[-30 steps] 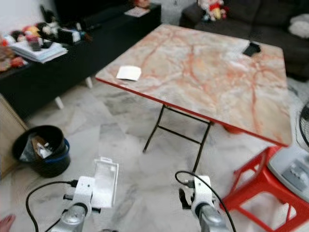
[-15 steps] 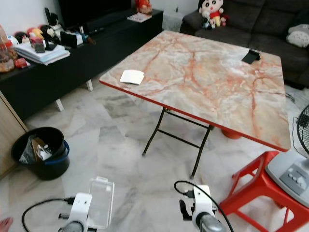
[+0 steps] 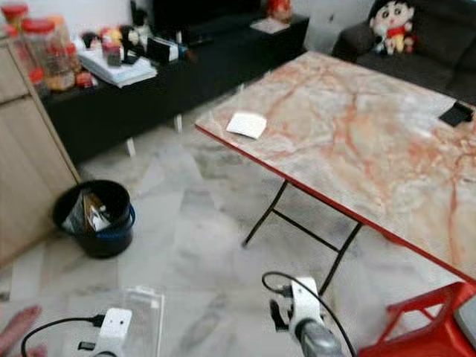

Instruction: Picking trash to rubbish bin

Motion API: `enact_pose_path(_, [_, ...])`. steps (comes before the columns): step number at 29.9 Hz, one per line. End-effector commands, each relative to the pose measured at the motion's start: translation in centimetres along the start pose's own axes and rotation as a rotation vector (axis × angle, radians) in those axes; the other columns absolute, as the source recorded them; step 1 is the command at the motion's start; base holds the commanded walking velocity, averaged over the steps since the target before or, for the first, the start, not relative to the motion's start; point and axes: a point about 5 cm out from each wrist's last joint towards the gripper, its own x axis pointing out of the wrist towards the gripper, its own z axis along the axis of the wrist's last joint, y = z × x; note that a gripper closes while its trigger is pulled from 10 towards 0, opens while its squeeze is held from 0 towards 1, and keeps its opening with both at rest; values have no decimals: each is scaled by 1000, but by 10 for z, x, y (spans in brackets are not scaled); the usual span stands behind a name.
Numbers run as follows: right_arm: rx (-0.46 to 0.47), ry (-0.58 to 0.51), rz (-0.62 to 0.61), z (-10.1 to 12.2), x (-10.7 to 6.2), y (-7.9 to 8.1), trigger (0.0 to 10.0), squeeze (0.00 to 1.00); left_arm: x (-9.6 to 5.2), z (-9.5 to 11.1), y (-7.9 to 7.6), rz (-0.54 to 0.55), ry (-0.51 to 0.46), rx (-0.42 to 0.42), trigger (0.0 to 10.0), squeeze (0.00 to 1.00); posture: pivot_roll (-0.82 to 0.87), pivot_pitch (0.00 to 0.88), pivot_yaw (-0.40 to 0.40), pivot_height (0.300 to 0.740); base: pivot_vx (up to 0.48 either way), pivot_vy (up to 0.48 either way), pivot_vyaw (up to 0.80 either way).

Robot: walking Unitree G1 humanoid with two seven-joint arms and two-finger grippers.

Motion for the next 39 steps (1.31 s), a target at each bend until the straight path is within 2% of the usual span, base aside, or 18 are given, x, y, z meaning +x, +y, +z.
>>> enact_pose_path(1, [4,50,-32,-15,-5,-12,10000,0,-1,3,-12,-32,-4,4,10000,0,-9,69,-90,740,255,0,0])
enact_pose_path(6, [-14,43,-28,-14,-5,-11,10000,0,-1,4,-13,-31,-6,3,10000,0,-6,73,-91,740,253,0,180])
enact_pose_path(26, [-19,48,-28,-16,-6,-10,10000,0,0,6,-11,-27,-16,3,10000,0,4,83,-92,740,259,0,782])
enact_pose_path(39, [-10,53,-38,-16,-6,-10,10000,0,0,8,-12,-30,-22,2,10000,0,4,83,-92,740,261,0,203])
